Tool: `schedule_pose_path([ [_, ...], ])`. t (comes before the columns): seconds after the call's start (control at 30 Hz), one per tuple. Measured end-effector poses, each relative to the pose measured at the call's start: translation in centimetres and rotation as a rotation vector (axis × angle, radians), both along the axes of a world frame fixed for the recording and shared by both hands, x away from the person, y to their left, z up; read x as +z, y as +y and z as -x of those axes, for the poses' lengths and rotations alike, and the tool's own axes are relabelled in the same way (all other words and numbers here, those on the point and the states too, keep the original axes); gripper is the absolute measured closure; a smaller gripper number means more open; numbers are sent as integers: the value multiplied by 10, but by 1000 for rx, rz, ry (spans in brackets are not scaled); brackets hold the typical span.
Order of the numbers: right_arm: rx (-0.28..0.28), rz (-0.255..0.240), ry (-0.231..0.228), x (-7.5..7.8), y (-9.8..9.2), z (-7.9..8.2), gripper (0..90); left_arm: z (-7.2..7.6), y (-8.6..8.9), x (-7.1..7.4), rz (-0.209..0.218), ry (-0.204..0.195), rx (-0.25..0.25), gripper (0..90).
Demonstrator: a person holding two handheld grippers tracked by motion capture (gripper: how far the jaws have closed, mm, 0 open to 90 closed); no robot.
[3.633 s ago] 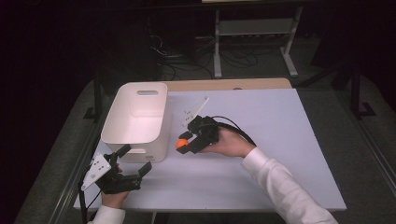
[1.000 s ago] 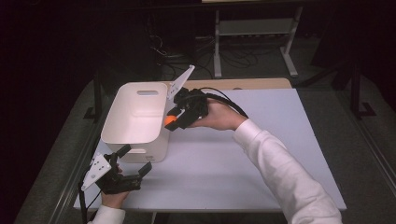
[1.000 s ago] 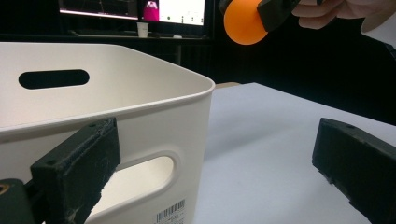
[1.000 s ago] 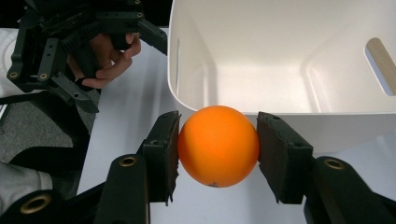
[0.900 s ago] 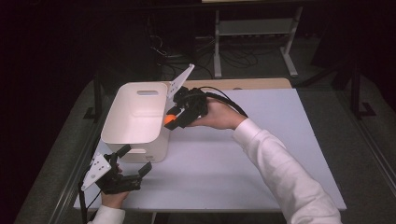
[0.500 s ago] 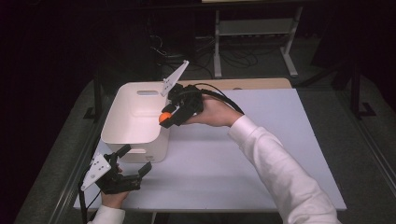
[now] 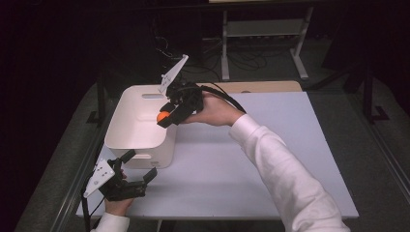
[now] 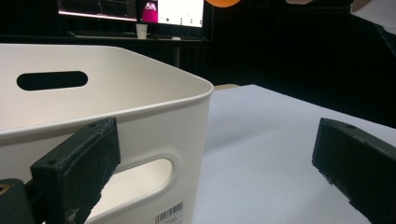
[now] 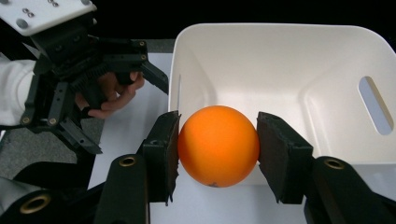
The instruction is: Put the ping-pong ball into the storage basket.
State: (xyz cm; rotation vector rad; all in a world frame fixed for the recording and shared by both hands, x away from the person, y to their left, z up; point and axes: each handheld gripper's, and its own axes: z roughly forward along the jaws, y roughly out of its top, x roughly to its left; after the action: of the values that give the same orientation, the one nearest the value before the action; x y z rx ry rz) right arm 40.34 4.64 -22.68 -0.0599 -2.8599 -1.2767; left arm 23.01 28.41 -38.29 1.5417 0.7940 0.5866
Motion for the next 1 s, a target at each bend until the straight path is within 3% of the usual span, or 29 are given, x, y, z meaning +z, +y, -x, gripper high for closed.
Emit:
schedule_pose_path([
  [0.3, -3, 7, 7, 2, 17, -5, 494, 0, 0, 0, 1, 1, -2, 4],
  [0.47, -5, 15, 13, -3, 24, -10, 494, 0, 0, 0, 3, 1, -3, 4],
  [0.53, -3, 16, 15, -4, 26, -12, 494, 0, -1, 0, 22, 0, -2, 4],
  [0.57, -6, 16, 22, -5, 28, -14, 494, 0, 1, 0, 7, 0, -4, 4],
  [0.63, -3, 10, 26, -7, 30, -16, 494, 0, -1, 0, 26, 0, 0, 4],
  [1.0, -11, 2, 51, -22, 43, -28, 494, -1, 0, 0, 16, 5, 1, 4],
])
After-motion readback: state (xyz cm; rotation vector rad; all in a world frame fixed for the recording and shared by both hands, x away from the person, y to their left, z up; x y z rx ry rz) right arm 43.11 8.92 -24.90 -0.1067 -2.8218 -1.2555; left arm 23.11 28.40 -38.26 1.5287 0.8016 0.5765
